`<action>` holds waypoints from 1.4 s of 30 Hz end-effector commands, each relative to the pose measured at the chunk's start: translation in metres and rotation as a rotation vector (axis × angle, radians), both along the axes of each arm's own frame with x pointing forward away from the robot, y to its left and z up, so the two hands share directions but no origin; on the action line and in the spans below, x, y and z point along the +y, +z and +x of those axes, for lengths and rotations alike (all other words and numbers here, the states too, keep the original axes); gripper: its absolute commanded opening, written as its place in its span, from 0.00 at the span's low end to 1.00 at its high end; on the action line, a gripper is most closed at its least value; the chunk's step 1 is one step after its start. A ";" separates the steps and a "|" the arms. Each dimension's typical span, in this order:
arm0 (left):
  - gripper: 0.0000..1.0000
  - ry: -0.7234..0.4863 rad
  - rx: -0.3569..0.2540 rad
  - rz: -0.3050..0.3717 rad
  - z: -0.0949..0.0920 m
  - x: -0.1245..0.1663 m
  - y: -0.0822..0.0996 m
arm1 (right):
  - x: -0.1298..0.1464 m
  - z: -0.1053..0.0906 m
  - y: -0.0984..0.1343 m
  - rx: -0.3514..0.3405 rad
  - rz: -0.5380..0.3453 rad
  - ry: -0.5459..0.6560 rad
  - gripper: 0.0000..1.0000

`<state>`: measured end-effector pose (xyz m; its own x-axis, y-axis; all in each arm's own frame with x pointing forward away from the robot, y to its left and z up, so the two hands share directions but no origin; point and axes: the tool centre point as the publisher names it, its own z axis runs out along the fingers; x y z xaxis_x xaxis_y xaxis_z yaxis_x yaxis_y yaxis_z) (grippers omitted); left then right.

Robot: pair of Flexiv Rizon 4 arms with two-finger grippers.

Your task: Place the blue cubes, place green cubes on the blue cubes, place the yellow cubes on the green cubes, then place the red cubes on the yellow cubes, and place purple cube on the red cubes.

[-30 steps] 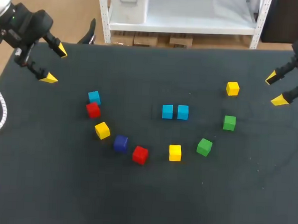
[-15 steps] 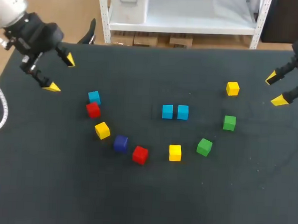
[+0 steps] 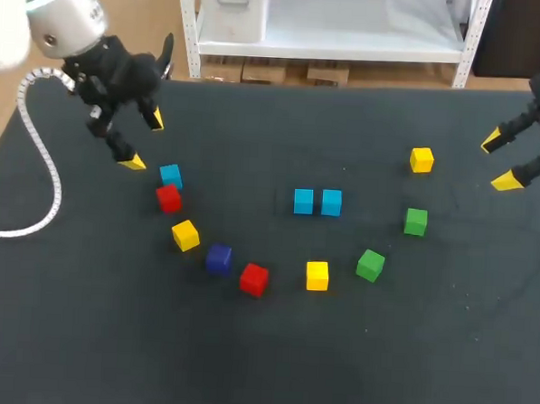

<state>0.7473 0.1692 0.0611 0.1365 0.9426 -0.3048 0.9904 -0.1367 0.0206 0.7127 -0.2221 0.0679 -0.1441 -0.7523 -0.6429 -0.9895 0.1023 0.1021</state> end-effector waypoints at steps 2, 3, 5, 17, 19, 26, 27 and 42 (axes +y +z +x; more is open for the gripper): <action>1.00 0.037 0.027 0.037 0.012 -0.005 -0.012 | 0.000 0.000 0.000 -0.001 0.002 0.000 1.00; 1.00 0.045 0.031 0.049 0.013 -0.006 -0.016 | 0.000 0.000 0.000 -0.001 0.002 0.000 1.00; 1.00 0.055 0.027 0.050 0.014 -0.008 -0.019 | 0.000 0.000 0.000 -0.001 0.002 0.000 1.00; 1.00 0.106 0.034 0.066 0.009 -0.012 -0.037 | 0.000 0.000 0.000 -0.001 0.002 0.000 1.00; 1.00 0.114 0.038 0.070 0.008 -0.013 -0.039 | 0.000 0.000 0.000 -0.001 0.002 0.000 1.00; 1.00 0.137 0.041 0.093 0.006 -0.015 -0.044 | 0.000 0.000 0.000 -0.001 0.002 0.000 1.00; 1.00 0.136 0.041 0.094 0.006 -0.016 -0.045 | 0.000 0.000 0.000 -0.001 0.002 0.000 1.00; 1.00 0.172 0.052 0.125 0.010 -0.021 -0.056 | 0.000 0.000 0.000 -0.001 0.002 0.000 1.00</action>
